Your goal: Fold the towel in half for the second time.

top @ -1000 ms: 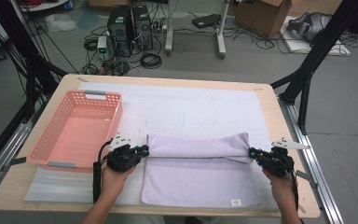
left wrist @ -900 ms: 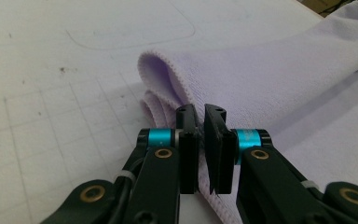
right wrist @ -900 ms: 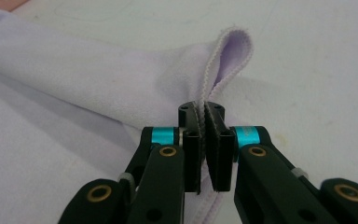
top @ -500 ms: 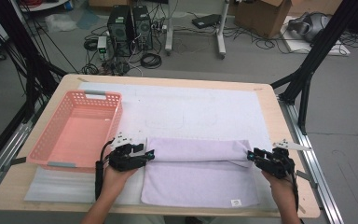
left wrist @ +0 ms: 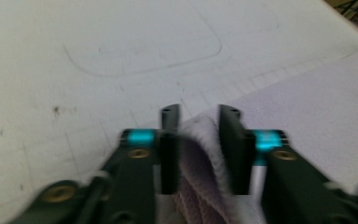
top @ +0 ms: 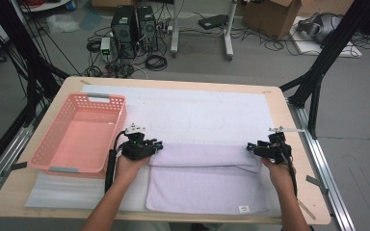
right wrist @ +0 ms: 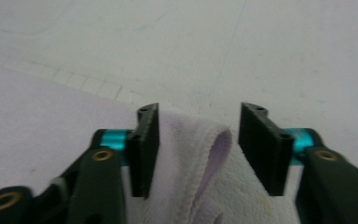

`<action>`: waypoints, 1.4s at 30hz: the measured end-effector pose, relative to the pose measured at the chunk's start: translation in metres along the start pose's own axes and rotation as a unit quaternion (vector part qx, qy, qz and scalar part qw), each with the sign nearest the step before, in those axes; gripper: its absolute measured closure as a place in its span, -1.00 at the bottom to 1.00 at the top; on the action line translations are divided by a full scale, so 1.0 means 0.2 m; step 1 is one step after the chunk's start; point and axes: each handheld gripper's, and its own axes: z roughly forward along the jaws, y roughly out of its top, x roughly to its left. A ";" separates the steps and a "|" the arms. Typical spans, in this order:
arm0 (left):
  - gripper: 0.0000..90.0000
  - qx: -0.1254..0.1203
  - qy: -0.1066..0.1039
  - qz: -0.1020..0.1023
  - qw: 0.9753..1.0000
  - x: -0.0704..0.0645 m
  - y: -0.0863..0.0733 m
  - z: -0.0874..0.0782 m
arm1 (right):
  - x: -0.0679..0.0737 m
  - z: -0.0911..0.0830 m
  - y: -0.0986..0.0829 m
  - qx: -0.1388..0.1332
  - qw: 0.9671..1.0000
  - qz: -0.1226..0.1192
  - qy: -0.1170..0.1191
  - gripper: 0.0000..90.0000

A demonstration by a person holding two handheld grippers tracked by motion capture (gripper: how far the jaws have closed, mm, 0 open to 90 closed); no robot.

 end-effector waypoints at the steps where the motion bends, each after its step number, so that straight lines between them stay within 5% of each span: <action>1: 0.82 -0.004 0.003 0.004 1.000 -0.01 0.00 -0.01 | 0.00 0.01 0.00 0.008 1.000 -0.009 -0.004 0.53; 2: 0.85 -0.010 0.001 0.005 1.000 -0.01 0.00 -0.02 | 0.01 0.00 0.00 0.011 1.000 -0.019 -0.013 0.82; 4: 0.87 -0.020 -0.002 0.011 1.000 -0.02 0.00 -0.04 | 0.02 -0.02 -0.01 -0.007 0.999 -0.034 -0.016 0.88; 11: 0.87 -0.053 -0.030 0.020 0.998 -0.07 -0.03 -0.14 | 0.04 -0.14 -0.08 -0.060 0.997 -0.048 -0.006 0.90; 17: 0.86 -0.070 -0.047 0.035 0.996 -0.10 -0.10 -0.23 | 0.08 -0.28 -0.17 -0.116 0.992 -0.057 0.008 0.88; 22: 0.85 -0.077 -0.060 0.047 0.994 -0.15 -0.15 -0.31 | 0.12 -0.37 -0.26 -0.136 0.988 -0.070 0.020 0.88; 32: 0.85 -0.059 -0.065 0.078 0.993 -0.19 -0.27 -0.39 | 0.18 -0.49 -0.43 -0.132 0.986 -0.099 0.031 0.90; 35: 0.82 -0.057 -0.077 0.073 0.993 -0.20 -0.29 -0.41 | 0.20 -0.51 -0.47 -0.117 0.987 -0.108 0.034 0.90; 39: 0.25 -0.062 -0.092 0.060 0.992 -0.17 -0.28 -0.45 | 0.20 -0.52 -0.53 -0.094 0.988 -0.119 0.042 0.87; 42: 0.06 -0.079 -0.083 0.056 0.992 -0.15 -0.27 -0.47 | 0.20 -0.54 -0.55 -0.091 0.987 -0.120 0.056 0.64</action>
